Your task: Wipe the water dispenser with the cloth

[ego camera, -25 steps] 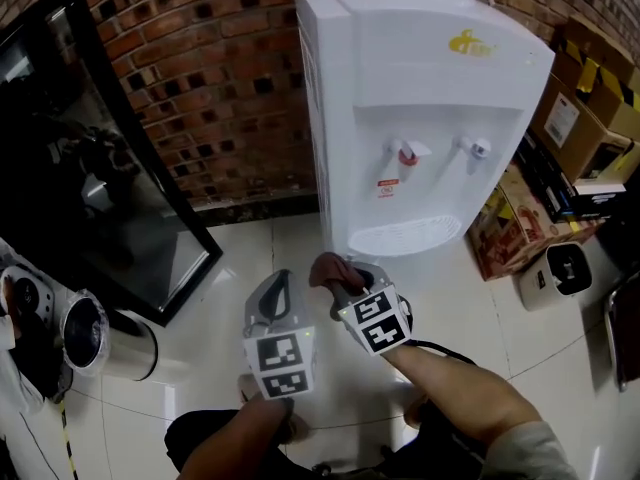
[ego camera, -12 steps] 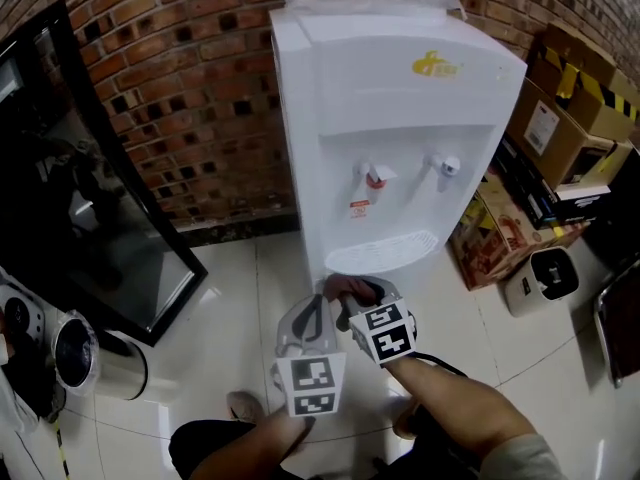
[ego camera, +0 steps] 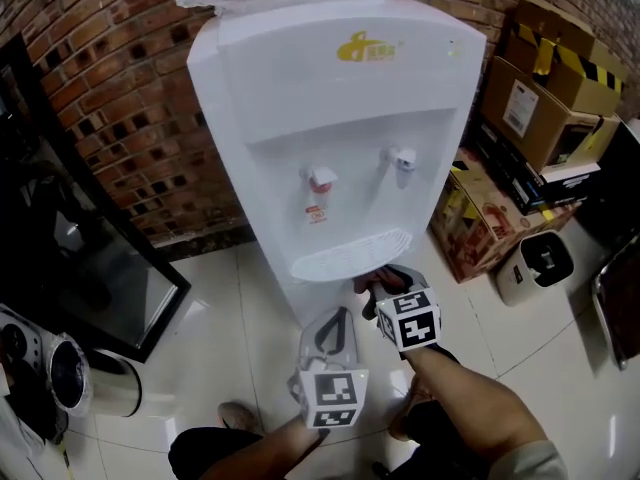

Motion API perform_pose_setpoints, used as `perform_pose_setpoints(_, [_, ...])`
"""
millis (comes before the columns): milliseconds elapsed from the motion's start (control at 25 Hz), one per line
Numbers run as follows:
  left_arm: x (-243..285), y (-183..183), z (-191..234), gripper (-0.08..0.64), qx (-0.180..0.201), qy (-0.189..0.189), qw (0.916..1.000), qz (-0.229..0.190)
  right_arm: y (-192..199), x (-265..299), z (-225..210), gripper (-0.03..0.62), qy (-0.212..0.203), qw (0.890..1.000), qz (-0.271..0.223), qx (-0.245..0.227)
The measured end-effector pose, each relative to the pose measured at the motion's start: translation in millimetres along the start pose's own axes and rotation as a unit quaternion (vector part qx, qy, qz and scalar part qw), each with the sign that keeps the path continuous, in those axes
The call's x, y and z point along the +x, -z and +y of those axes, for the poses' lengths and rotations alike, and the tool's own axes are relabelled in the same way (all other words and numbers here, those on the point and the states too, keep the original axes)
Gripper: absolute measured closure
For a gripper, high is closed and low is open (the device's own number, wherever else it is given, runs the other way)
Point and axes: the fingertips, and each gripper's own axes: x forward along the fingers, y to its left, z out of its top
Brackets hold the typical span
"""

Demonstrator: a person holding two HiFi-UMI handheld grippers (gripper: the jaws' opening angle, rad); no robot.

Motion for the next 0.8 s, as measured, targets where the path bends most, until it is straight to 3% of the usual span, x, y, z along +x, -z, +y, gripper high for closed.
perform_pose_setpoints(240, [24, -5, -34, 0.560, -0.004, 0.028, 0.9996, -0.005, 6, -10, -55, 0.495, 0.057, 0.997, -0.003, 0.042])
perform_pose_setpoints(480, [41, -7, -59, 0.560, -0.005, 0.046, 0.9989, -0.007, 11, -19, -116, 0.499, 0.124, 0.988, -0.018, 0.087])
perform_pose_setpoints(800, [42, -2, -61, 0.560, 0.002, 0.044, 0.9990, -0.004, 17, -11, -124, 0.497, 0.115, 0.988, -0.014, 0.101])
